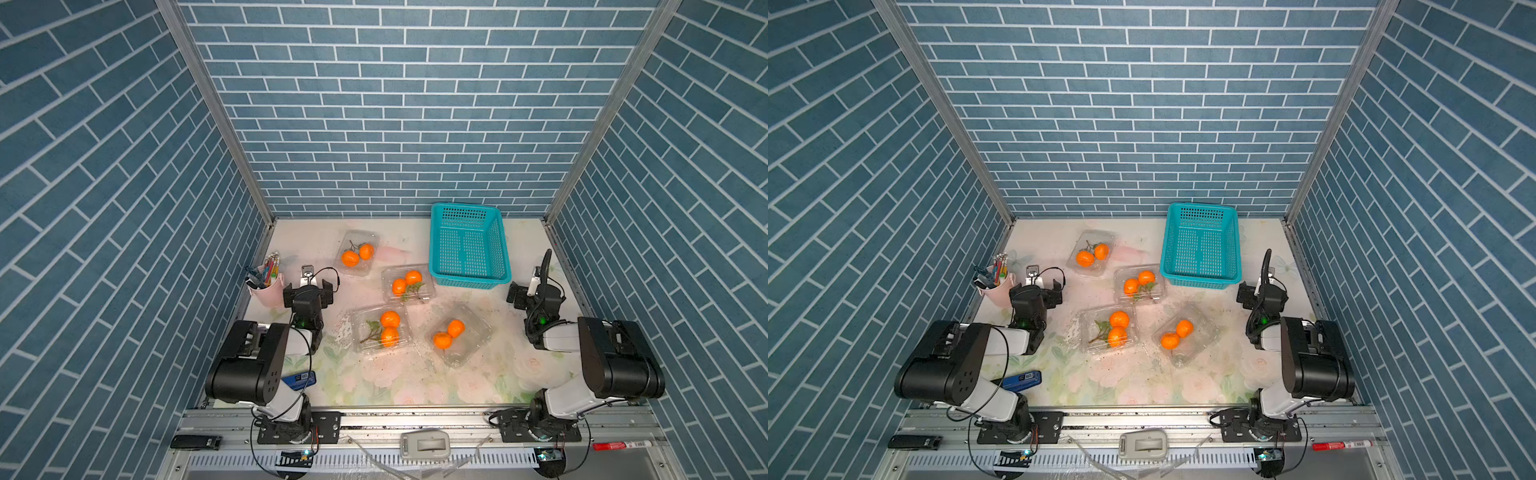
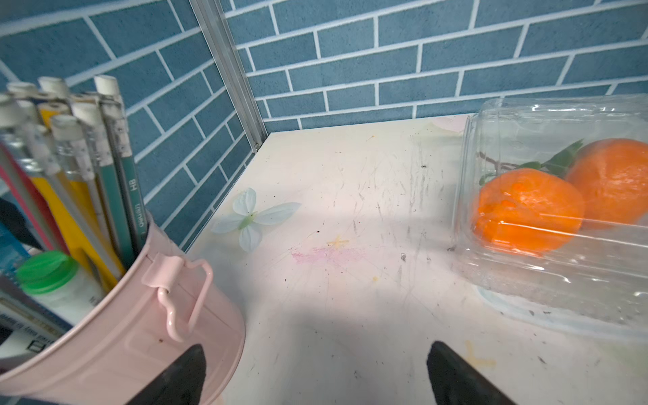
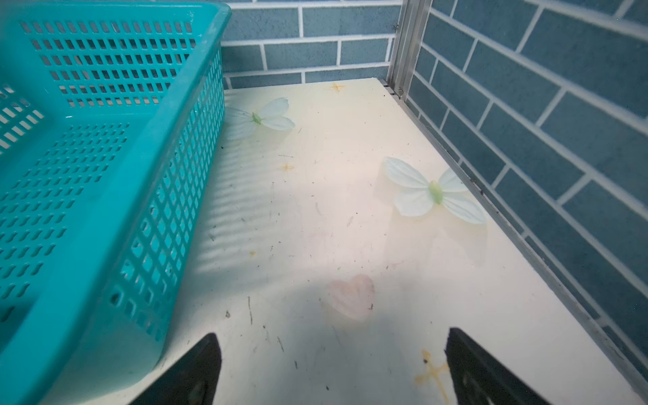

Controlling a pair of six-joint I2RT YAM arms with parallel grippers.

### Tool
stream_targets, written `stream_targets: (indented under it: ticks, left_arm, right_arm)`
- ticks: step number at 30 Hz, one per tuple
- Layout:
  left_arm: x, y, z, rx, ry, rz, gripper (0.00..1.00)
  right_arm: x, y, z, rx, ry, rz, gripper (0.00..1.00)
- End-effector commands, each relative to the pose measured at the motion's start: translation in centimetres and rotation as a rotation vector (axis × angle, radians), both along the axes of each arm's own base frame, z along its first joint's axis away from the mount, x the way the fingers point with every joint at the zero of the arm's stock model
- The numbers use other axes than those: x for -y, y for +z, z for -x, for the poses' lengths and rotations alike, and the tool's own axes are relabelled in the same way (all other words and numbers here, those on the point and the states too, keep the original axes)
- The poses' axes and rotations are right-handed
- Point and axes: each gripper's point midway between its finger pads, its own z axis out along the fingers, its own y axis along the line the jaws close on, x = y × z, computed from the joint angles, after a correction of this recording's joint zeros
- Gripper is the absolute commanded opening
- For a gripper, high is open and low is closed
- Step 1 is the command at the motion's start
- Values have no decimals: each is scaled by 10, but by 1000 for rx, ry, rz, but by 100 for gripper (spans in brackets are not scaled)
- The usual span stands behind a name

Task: Take oranges out of containers
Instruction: Move the basket to the corner of the board.

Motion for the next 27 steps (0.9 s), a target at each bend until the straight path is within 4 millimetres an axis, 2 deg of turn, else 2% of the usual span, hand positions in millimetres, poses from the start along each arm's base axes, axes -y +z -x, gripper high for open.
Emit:
stream_targets:
  ticks: [1,27]
  left_arm:
    - [1,6,-3,21,5,5,99]
    - [-2,4,-4,14,-6,36,99]
  right_arm:
    - [-1,10,-6,28,10,8,99]
    - [-1,10,-6,27,9,8,99]
